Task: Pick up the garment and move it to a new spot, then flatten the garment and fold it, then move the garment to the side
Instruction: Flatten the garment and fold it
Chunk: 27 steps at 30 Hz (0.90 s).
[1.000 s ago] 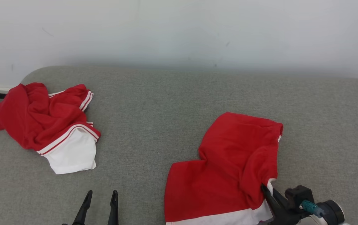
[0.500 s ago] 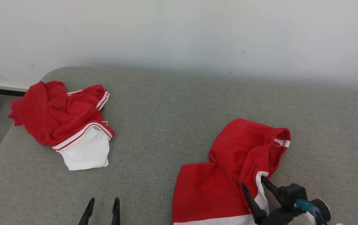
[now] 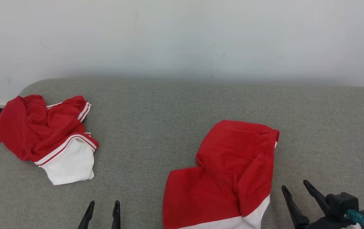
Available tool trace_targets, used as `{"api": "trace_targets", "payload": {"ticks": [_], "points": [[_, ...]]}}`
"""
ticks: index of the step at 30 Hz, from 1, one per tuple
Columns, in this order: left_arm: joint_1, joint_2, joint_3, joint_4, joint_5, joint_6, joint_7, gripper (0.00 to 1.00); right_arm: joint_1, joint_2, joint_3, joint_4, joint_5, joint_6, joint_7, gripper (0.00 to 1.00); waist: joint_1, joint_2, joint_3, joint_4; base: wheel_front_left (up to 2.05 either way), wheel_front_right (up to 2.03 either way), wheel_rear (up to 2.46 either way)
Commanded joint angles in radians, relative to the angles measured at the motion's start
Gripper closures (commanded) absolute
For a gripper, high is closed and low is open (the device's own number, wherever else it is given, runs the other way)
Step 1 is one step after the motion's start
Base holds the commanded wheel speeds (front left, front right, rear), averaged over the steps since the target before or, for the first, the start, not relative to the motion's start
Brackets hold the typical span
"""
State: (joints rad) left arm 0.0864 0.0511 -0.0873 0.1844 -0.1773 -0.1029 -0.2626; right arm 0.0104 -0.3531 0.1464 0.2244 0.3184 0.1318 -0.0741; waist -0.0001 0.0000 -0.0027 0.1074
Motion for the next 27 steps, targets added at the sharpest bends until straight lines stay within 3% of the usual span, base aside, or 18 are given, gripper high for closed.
{"api": "trace_targets", "payload": {"ticks": [1, 8, 15, 27], "points": [[0.004, -0.001, 0.001, -0.003, 0.003, 0.000, -0.003, 0.00, 0.007, -0.007, -0.001, 0.004, -0.006, -0.002, 0.008, 0.00, 0.0001, 0.0000, 0.002, 0.002, 0.00, 0.00, 0.00], [-0.013, -0.001, -0.006, 0.001, 0.000, 0.000, -0.003, 0.00, -0.027, -0.041, 0.048, 0.093, -0.003, -0.002, 0.044, 0.00, 0.0001, 0.0000, 0.020, 0.026, 0.00, 0.00, 0.00], [-0.024, -0.001, -0.007, 0.001, 0.000, 0.001, -0.003, 0.00, -0.115, -0.059, 0.130, 0.220, 0.002, -0.002, 0.009, 0.00, 0.0001, 0.0000, 0.039, 0.051, 0.00, 0.00, 0.00], [-0.028, -0.001, -0.005, 0.003, 0.005, -0.002, -0.003, 0.00, -0.260, -0.055, 0.303, 0.337, 0.128, -0.002, -0.030, 0.00, 0.0001, 0.0000, 0.052, 0.082, 0.00, 0.00, 0.00]]}}
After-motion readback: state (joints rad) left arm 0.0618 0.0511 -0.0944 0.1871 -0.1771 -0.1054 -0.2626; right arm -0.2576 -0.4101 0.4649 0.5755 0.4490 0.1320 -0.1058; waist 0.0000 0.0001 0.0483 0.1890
